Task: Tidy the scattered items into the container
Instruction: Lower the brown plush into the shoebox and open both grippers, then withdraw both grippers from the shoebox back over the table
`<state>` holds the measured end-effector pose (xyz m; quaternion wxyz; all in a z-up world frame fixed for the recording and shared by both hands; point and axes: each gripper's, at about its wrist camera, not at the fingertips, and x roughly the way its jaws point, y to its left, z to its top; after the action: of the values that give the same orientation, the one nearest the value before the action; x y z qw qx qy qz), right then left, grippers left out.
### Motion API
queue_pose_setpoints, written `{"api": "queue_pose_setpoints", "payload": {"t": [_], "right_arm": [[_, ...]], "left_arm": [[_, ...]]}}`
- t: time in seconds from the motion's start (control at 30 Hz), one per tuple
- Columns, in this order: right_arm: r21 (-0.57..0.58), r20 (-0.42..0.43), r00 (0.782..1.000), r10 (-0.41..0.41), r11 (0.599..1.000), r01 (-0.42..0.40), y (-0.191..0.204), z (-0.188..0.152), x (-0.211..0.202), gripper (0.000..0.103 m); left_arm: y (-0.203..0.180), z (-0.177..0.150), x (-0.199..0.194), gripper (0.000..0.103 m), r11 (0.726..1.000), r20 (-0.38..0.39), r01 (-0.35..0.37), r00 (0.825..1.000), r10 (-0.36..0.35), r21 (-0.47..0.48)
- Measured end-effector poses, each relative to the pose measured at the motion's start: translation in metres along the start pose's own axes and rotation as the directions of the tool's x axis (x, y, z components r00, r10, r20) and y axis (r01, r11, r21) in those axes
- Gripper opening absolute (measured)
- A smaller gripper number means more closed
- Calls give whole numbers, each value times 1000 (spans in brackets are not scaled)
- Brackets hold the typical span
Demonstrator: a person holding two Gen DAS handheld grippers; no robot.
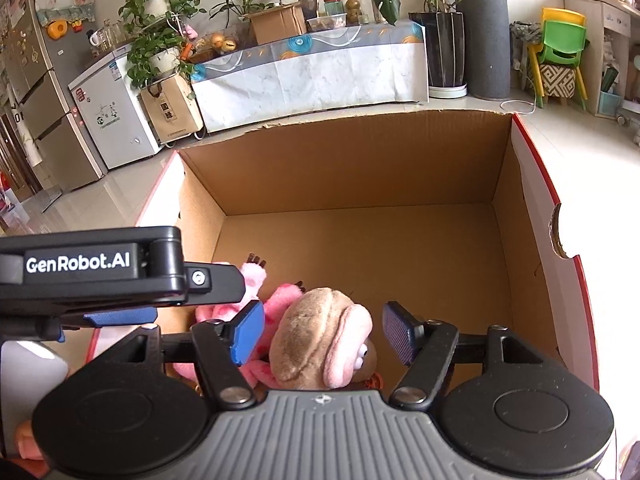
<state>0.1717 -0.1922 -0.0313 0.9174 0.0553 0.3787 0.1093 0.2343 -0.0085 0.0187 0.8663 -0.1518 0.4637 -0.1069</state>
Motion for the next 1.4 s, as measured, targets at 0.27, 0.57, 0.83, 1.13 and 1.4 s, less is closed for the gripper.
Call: {"api": "queue_pose_setpoints", "payload": {"t": [0.27,0.57,0.83,1.13,1.4], "right_arm": [[-46,-20,1000,-5,999,4,13,-2,-6,67],[-74,-17,1000,21,997,-22,19,-8,-23,67],[-113,-30,999,27,993,-31,24,-18,-39,67],[-82,-54,998,45,995,-49,26,-31,-59,67],[-38,-59,997,53,998,-55,18,-45,-79,73]], "left_arm": [[-1,-7,-16,103,1000,-4,-23,1000,23,20],[-4,-18,-39,103,999,11,-31,999,31,40],[-4,-32,-59,103,998,12,-36,999,35,50],[-1,-51,-79,103,997,4,-57,998,56,56],[1,-70,-94,103,996,-4,-61,998,61,66]]}}
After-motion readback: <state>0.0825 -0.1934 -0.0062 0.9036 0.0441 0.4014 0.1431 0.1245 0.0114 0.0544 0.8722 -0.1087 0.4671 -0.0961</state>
